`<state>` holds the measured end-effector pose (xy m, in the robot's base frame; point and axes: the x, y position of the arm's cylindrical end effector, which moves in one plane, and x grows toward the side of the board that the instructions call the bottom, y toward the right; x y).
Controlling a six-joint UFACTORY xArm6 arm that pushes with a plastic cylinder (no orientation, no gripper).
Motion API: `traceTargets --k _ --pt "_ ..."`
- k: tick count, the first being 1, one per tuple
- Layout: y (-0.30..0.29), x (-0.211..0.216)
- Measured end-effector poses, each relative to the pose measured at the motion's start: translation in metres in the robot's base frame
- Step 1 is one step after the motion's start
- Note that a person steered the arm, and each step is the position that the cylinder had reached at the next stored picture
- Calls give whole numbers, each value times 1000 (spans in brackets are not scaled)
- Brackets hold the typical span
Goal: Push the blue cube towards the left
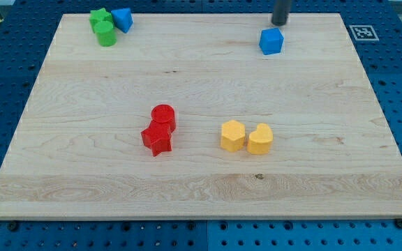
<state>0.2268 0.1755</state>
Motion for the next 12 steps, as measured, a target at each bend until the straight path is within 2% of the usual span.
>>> traceTargets --k 2,5,8,10,11,12 --pt "14 55" --pt "-46 55" --pt "-58 74" --pt "-131 74" --pt "-146 74" --pt "-134 72"
